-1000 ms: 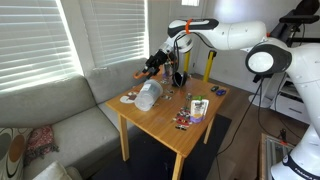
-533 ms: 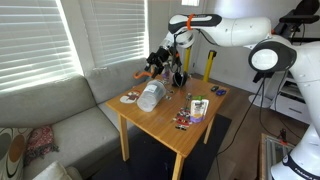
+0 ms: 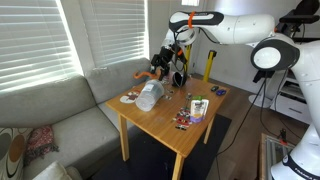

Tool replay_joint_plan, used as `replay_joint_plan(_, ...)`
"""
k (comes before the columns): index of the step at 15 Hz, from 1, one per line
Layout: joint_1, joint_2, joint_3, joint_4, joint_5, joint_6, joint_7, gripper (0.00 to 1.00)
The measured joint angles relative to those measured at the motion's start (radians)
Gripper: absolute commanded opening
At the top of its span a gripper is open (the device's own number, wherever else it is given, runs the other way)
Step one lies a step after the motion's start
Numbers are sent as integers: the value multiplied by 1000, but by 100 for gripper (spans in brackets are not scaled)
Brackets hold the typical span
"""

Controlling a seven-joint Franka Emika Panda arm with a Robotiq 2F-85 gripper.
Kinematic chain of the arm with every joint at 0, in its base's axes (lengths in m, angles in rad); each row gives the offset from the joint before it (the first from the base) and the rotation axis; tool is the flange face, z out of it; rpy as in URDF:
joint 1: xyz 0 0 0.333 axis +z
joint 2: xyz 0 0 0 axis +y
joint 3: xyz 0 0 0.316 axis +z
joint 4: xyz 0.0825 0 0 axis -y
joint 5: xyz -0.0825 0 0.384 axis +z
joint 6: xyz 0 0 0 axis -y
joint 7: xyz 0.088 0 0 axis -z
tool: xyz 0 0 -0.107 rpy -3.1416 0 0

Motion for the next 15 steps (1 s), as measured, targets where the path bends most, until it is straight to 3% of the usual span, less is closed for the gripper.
replay_joint_plan(2,0,2,0,0,-6,-2,-1,40)
replay_joint_plan(3,-1,4,0,0,-7,-2,-5,47)
replay_joint_plan(4,-1,6,0,0,-7,-1,-9,78)
replay_joint_plan(6,-3,12,1,0,-7,2,-26,73)
replay_joint_plan(10,-12,23,11,2,-7,30,-69,98)
replay_joint_plan(15,-20,39,39,13,-6,97,-143,100)
